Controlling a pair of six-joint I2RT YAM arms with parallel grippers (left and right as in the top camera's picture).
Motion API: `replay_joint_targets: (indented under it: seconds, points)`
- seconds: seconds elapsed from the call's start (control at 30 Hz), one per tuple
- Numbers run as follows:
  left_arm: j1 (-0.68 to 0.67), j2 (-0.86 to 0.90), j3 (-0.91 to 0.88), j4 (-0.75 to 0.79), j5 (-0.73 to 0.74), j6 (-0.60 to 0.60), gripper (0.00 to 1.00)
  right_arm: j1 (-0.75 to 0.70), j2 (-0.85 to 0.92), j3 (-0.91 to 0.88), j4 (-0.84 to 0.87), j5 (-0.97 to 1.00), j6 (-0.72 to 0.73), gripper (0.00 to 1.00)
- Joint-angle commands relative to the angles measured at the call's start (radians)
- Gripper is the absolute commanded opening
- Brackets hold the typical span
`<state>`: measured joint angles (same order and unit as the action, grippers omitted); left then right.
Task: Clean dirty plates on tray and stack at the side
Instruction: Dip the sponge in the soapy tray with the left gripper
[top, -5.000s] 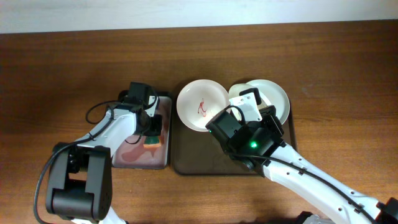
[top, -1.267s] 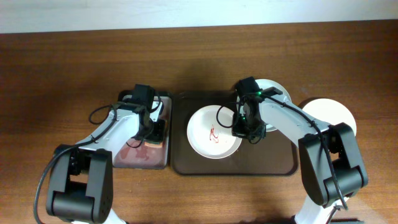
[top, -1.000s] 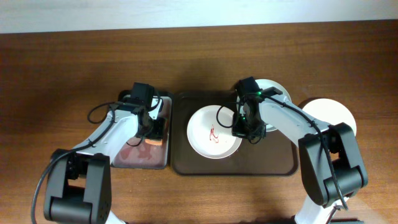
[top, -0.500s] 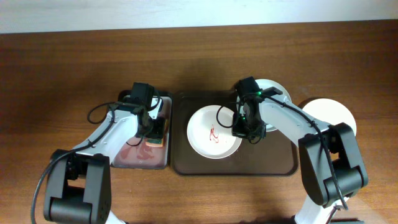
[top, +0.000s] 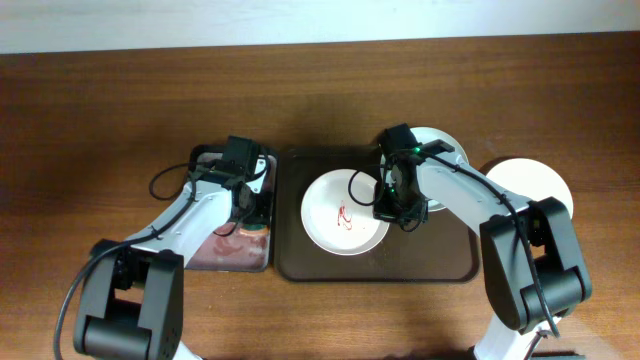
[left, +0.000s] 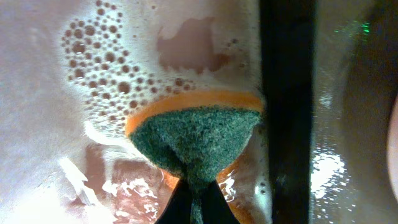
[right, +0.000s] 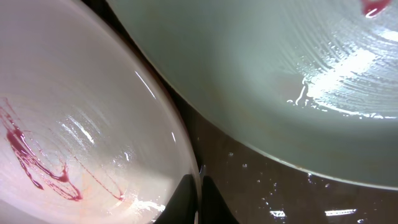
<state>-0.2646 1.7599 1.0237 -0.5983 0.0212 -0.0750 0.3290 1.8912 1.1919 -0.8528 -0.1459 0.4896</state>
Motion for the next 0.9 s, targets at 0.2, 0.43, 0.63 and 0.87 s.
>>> replay_joint_targets:
  seconds: [0.2, 0.43, 0.63, 0.87]
  points:
    - [0.085, -0.263, -0.013, 0.006, 0.093, -0.092, 0.00, -0.002, -0.021, -0.015, -0.008, 0.049, -0.006, 0.04]
    - [0.226, -0.279, -0.013, 0.066, 0.517, 0.035, 0.00, -0.002, -0.021, -0.015, -0.011, 0.049, -0.014, 0.04]
    - [0.264, -0.279, -0.013, 0.064, 0.578, 0.092, 0.00, -0.002, -0.021, -0.015, -0.011, 0.049, -0.014, 0.04]
    - [0.264, -0.279, -0.013, 0.064, 0.579, 0.096, 0.00, -0.002, -0.021, -0.015, -0.011, 0.049, -0.013, 0.04]
